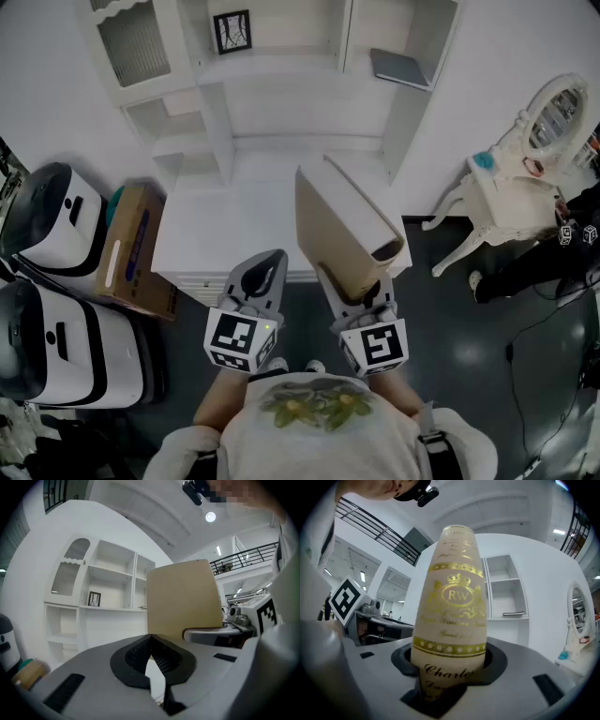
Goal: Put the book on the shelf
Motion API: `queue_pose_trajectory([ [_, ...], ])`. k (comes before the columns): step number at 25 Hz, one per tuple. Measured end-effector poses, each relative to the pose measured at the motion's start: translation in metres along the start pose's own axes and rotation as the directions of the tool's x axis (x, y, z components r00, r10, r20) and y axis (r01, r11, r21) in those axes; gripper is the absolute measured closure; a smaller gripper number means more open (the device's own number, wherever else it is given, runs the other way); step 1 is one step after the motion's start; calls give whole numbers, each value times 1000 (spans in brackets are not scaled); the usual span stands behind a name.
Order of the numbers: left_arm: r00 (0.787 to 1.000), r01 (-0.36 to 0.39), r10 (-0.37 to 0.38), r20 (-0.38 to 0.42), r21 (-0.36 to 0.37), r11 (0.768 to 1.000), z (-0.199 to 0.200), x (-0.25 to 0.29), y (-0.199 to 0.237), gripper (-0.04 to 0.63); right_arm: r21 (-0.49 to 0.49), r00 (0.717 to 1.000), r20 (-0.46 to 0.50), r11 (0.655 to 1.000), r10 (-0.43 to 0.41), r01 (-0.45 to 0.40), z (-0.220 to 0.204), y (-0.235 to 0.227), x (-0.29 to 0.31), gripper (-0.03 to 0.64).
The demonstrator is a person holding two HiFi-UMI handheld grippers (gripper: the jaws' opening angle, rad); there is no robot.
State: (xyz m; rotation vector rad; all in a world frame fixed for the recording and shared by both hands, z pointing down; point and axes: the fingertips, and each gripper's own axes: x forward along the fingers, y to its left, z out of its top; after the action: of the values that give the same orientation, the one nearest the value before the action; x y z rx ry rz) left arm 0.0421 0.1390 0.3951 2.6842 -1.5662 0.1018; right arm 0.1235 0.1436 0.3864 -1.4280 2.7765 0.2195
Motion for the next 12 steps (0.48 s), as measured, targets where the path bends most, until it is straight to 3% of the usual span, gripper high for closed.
queue_pose_trajectory([
  [12,999,-49,49,-4,-21,999,-13,0,1,568,42,1000,1,999,30,-30,-12,-7,-2,378],
])
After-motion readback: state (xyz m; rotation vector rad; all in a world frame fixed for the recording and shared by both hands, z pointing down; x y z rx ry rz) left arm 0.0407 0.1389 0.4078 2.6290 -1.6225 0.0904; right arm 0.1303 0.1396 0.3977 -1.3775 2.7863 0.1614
